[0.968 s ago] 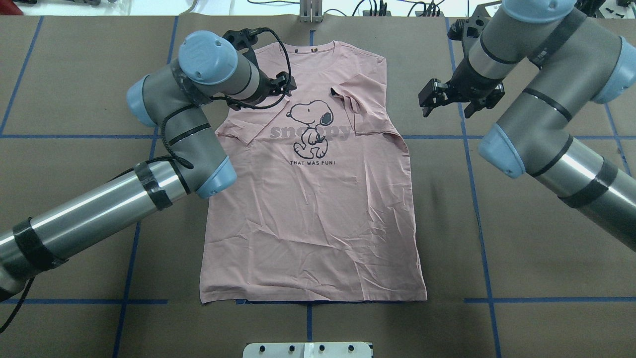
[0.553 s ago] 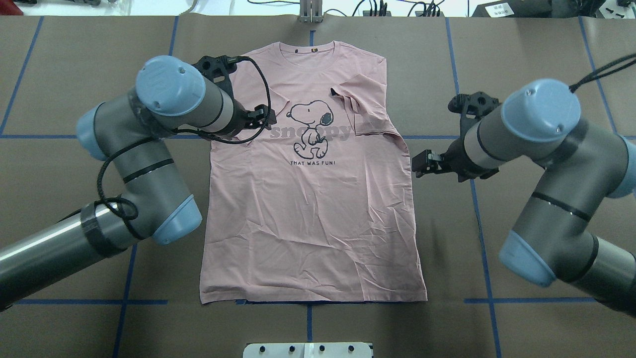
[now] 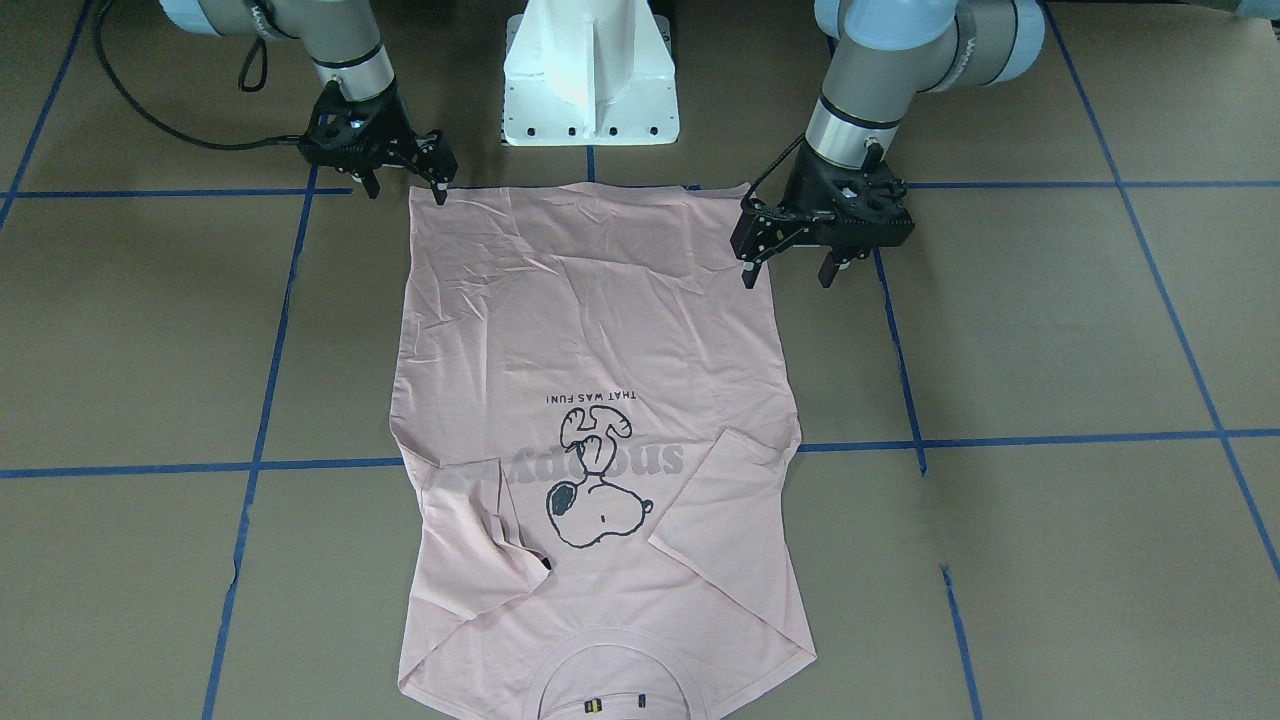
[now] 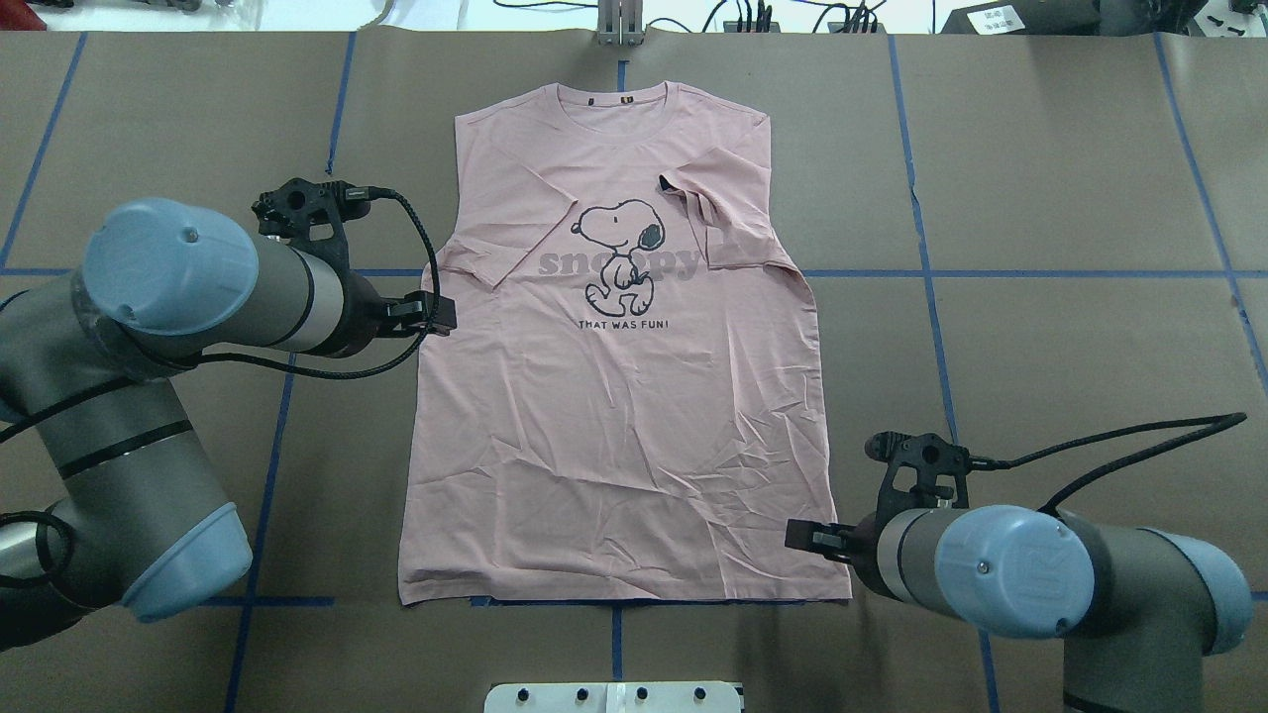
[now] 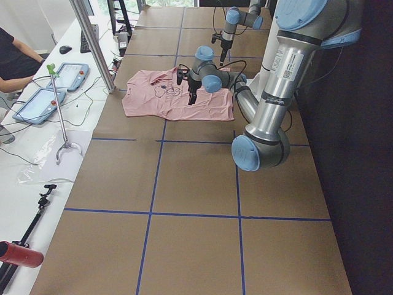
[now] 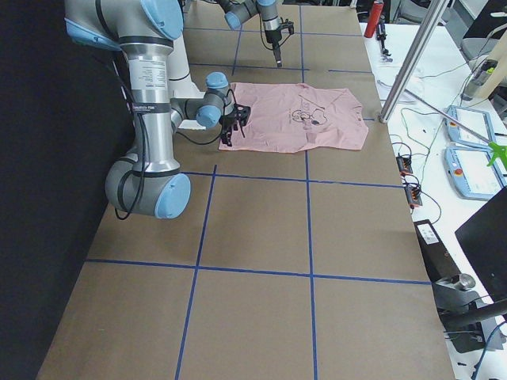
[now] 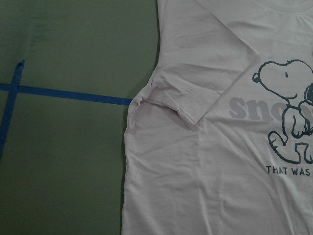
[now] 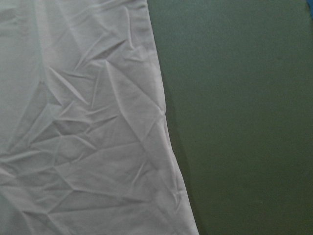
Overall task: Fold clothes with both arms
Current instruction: 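Move both grippers down to the shirt hem corners nearest the robot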
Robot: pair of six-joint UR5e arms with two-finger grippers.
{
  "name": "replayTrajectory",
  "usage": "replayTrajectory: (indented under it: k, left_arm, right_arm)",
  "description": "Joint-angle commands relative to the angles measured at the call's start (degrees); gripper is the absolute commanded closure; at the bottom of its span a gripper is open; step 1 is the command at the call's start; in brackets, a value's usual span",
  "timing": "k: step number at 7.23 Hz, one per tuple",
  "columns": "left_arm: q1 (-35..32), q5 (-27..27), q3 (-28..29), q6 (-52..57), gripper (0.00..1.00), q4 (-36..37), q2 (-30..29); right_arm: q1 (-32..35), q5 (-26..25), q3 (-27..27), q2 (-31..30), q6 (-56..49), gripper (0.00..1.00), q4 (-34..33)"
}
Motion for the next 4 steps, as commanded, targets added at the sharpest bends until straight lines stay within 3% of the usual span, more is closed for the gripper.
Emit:
replayTrajectory:
  k: [1,4]
  left_arm:
    - [0.2,0.1,-0.3,0.1,0.00,0.0,0.4]
    - [0.2,0.0,-0.2,0.0,0.00,0.0,0.3]
  right_arm:
    - [-2.6,-2.1,-2.5,0.1,0.9,0.01,0.1]
    - [-2.6,-1.7,-3.6,0.3,0.8,0.03,0.1]
